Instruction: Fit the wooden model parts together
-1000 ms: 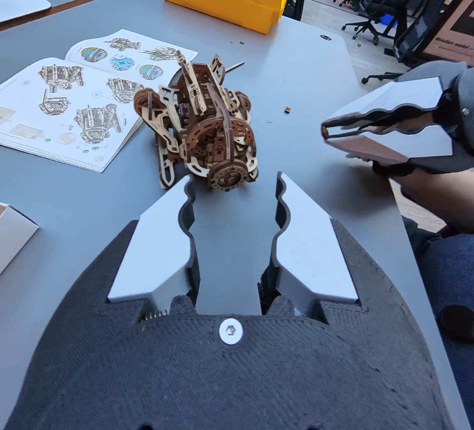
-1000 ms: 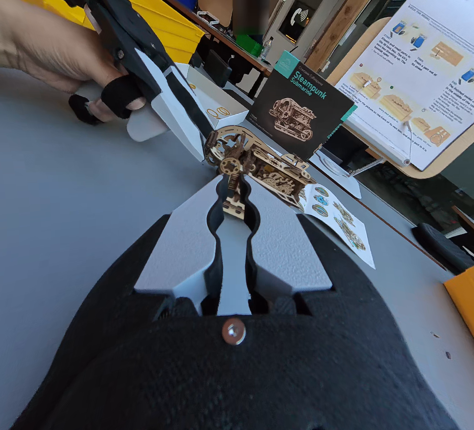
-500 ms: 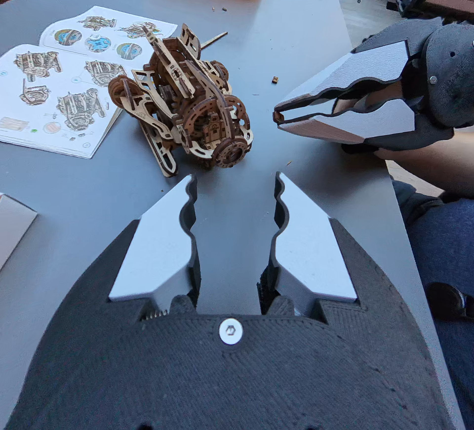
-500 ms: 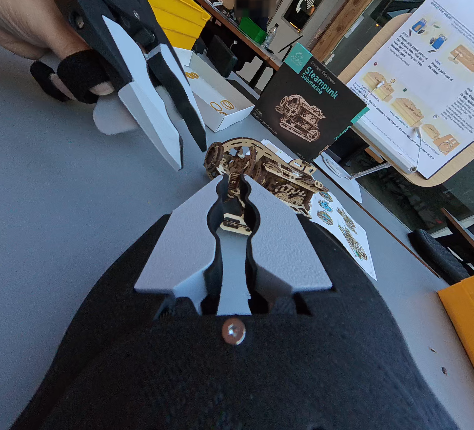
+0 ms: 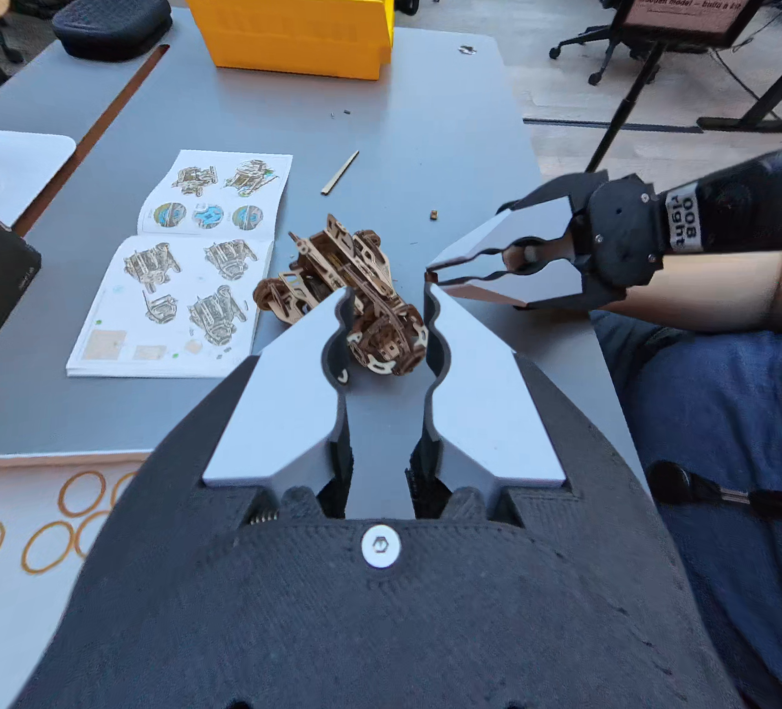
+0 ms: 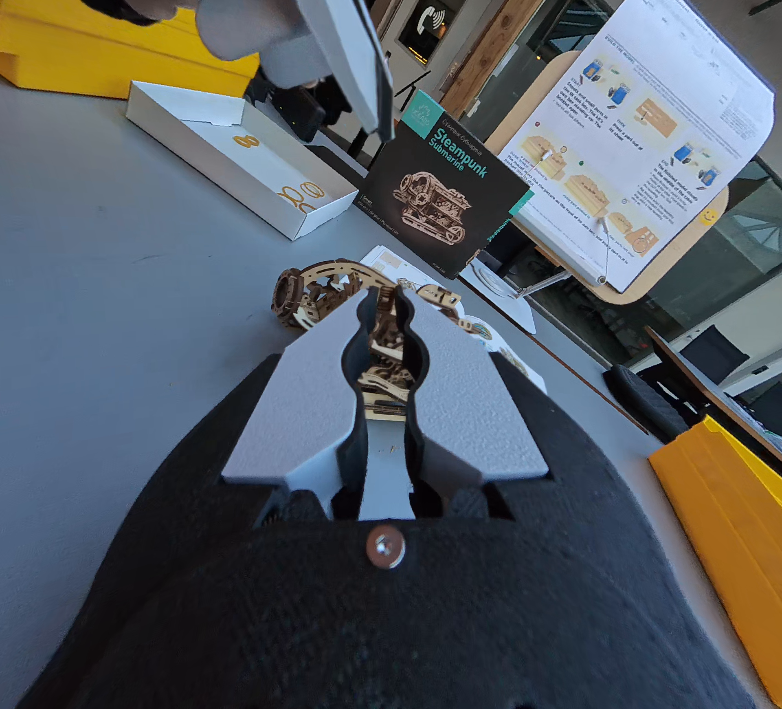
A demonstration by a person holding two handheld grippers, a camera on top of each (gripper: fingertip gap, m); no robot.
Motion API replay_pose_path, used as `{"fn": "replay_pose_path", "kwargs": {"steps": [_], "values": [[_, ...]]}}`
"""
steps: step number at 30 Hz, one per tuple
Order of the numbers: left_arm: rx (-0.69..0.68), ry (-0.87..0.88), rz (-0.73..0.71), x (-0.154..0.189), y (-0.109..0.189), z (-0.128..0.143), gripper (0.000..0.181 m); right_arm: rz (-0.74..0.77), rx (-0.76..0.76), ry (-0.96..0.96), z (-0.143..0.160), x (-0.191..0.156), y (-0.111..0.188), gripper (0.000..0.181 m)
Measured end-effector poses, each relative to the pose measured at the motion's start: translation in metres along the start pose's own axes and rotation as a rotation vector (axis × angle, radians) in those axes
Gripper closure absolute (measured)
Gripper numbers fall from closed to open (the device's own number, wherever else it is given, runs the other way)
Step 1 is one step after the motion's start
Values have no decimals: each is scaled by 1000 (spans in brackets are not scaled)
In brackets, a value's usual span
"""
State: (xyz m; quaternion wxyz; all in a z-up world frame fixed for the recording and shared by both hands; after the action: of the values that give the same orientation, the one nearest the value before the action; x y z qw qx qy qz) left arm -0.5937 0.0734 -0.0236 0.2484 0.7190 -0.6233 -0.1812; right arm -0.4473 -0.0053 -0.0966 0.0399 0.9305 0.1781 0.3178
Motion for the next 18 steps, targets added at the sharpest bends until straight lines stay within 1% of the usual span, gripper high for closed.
{"fn": "replay_pose_path", "kwargs": {"steps": [2, 3, 4, 7, 10, 12, 14, 16, 18], "values": [[-22, -27, 5, -7, -7, -14, 151, 18, -3, 28, 0, 1, -2, 174], [-41, -63, 6, -9, -11, -19, 156, 25, -2, 37, 1, 0, -3, 174], [-61, -103, 20, -12, -17, -23, 161, 30, 3, 43, 2, -1, -3, 174], [-99, -166, 84, -17, -33, -30, 164, 47, 2, 56, 4, 0, -5, 174], [-144, -163, 148, -21, -48, -26, 166, 49, 14, 57, 4, 0, -5, 174], [-167, -149, 226, -16, -55, -20, 167, 64, 19, 69, 4, 1, -4, 175], [-188, -121, 282, -13, -56, -15, 167, 63, 30, 83, 3, -1, -3, 174], [-176, -71, 276, -15, -56, -15, 165, 63, 43, 103, 0, -3, -1, 174], [-169, -34, 323, -11, -55, -15, 163, 66, 57, 127, -2, -6, 1, 174]]}}
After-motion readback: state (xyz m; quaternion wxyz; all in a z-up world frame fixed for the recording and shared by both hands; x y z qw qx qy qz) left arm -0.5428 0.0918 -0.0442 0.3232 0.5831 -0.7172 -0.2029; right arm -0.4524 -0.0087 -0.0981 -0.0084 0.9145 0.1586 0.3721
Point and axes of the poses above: each gripper's, where its closed fingertips meet, y back along the fingers, z out of its underside, x = y × z across the jaws, the point moved 8 cm from there along y, back along the fingers, and after that the axes turned 10 degrees about -x, right-handed, at the moved point
